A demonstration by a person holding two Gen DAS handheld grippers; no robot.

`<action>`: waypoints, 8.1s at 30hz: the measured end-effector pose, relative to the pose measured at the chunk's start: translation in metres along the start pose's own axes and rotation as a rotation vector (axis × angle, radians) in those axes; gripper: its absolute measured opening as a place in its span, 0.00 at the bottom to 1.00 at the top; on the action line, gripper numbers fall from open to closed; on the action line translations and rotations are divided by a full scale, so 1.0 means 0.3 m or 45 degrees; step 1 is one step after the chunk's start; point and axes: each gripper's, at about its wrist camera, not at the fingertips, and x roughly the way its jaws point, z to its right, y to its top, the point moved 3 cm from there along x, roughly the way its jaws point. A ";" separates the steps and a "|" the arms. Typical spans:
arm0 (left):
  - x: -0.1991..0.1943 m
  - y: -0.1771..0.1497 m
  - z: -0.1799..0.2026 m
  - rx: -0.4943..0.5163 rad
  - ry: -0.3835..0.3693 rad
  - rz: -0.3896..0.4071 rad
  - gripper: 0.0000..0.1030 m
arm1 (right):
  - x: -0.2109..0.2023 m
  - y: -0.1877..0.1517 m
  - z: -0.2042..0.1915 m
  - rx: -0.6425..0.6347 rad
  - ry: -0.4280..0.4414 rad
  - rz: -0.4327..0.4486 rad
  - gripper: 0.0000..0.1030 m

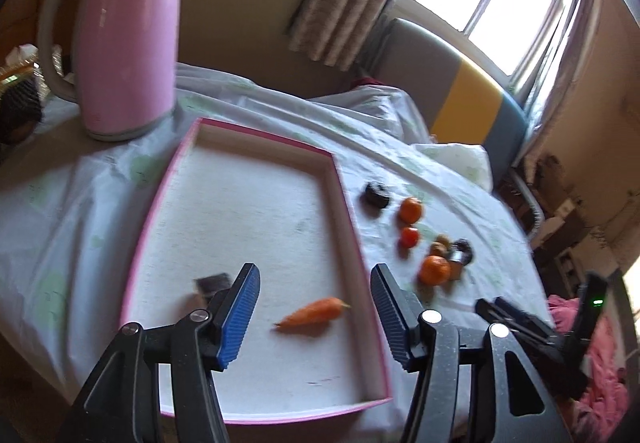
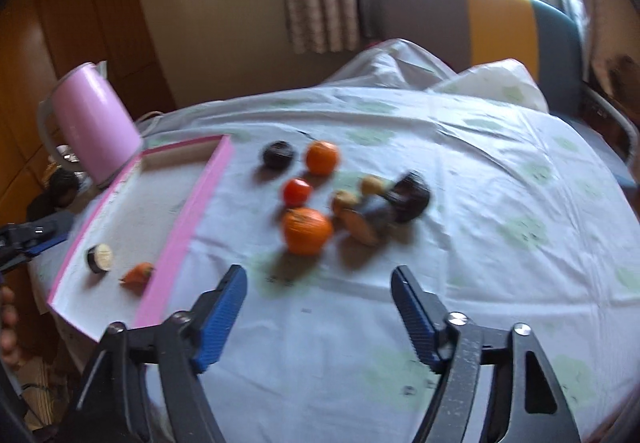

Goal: Organize fruits
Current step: 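Grasp a mandarin with the left gripper while the right gripper grasps the dark avocado, then lower the mandarin into the tray and open the left gripper while the right holds the avocado, then carry the avocado into the tray and open the right gripper, then grasp a brown kiwi with the right gripper while the left gripper grasps the red tomato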

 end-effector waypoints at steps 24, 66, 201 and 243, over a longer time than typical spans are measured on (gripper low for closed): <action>0.242 -0.077 0.425 0.425 -0.190 -0.253 0.82 | 0.055 -0.061 0.226 0.144 -0.111 -0.079 0.38; 0.600 -0.079 0.506 0.400 -0.070 -0.392 0.40 | 0.230 0.193 0.310 0.334 0.104 -0.033 0.51; 0.041 -0.047 -0.008 0.103 0.343 -0.019 0.41 | 0.085 0.113 -0.357 -0.140 0.282 -0.006 0.52; 0.154 -0.107 0.168 0.298 0.238 -0.147 0.41 | 0.118 0.044 0.126 0.161 -0.010 -0.029 0.43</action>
